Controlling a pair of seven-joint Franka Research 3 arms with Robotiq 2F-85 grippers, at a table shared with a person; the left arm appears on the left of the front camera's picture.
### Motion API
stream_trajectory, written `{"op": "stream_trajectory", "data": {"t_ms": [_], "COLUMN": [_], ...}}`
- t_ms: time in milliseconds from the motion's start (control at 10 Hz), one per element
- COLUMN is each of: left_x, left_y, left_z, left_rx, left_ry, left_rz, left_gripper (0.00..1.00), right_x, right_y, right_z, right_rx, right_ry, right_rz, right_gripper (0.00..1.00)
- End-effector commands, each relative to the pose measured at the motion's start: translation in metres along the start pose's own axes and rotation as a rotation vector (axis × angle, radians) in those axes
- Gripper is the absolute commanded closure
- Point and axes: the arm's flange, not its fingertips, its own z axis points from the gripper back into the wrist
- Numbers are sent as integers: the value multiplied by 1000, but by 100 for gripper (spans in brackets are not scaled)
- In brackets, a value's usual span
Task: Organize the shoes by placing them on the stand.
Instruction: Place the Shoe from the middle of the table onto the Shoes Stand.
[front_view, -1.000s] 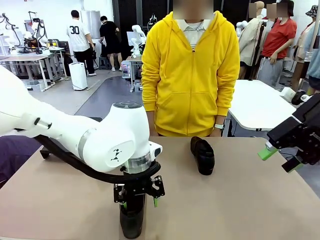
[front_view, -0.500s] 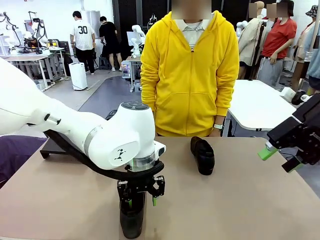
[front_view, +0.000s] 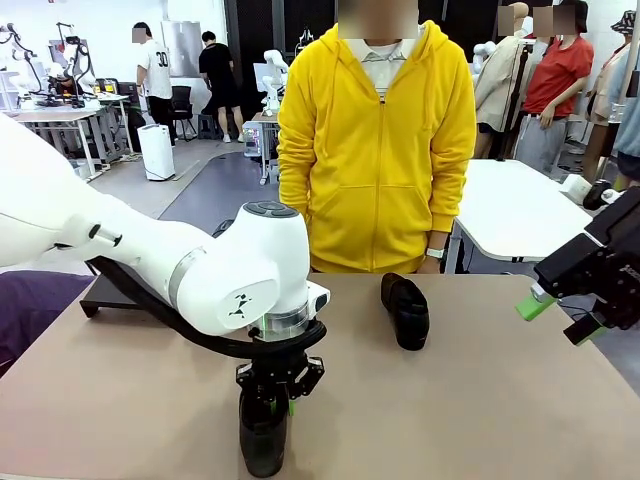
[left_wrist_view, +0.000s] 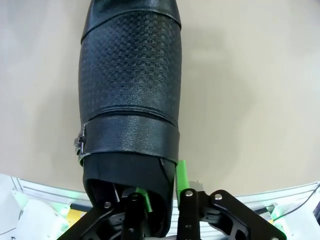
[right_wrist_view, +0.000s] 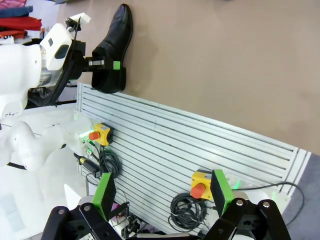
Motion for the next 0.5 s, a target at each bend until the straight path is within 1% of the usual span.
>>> {"op": "stream_trajectory", "data": {"t_ms": [0, 200, 400], "left_x": [2, 1, 3], "left_y": [-4, -3, 0], "left_z": [2, 3, 5], "left_rx": [39, 44, 44], "left_ry": [-16, -3, 13], "left_rz": [18, 13, 33], "left_gripper": [100, 100, 100], "right_x": [1, 1, 1], "right_y": [-1, -1, -1], "right_z": [2, 2, 2], "right_rx": [16, 16, 16], "right_ry": [-1, -1, -1], "right_rz": [21, 21, 21], "right_gripper": [0, 0, 0]}}
